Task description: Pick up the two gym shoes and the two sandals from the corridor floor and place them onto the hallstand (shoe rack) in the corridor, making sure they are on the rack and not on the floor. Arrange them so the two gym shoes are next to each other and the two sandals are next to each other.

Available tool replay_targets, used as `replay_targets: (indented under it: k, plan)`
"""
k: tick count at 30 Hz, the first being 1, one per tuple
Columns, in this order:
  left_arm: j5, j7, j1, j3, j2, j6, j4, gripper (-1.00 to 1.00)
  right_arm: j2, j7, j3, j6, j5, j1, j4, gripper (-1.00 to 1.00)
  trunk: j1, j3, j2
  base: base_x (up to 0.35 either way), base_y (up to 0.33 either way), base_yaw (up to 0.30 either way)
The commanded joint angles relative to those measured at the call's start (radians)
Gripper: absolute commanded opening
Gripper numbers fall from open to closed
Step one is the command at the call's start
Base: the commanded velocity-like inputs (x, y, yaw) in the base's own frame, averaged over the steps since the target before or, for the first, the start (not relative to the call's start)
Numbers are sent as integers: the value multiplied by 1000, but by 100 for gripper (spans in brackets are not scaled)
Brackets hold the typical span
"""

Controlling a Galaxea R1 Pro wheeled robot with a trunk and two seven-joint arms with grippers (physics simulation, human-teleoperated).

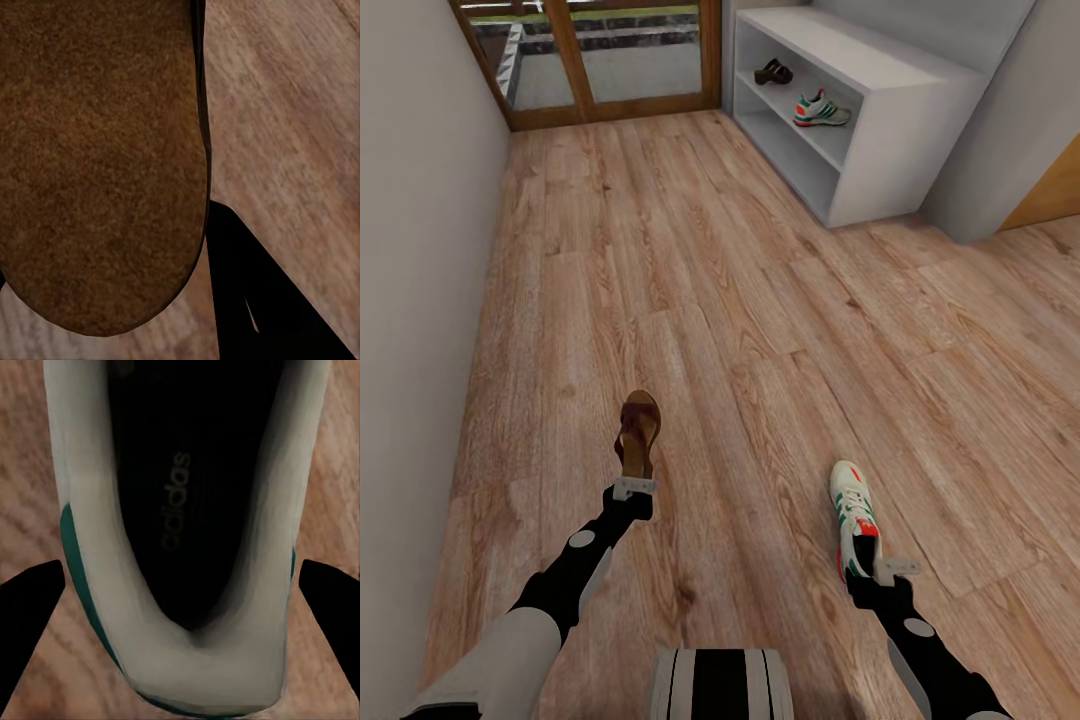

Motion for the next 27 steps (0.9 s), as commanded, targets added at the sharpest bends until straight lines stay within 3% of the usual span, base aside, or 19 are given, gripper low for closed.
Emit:
replay_targets:
  k: [1,21,27]
  plan:
    - [-14,-5,-1,6,-1,-3,0,-100,0,-2,1,-3,-3,0,1,-100,0,0,0,0,0,0]
    - [-14,-6,-2,6,-1,-3,0,-100,4,-2,1,-3,-2,0,1,-100,0,0,0,0,0,0]
    - [-13,-5,-1,6,1,-2,0,-100,4,-2,2,-3,-3,0,1,-100,-3,23,1,0,0,0]
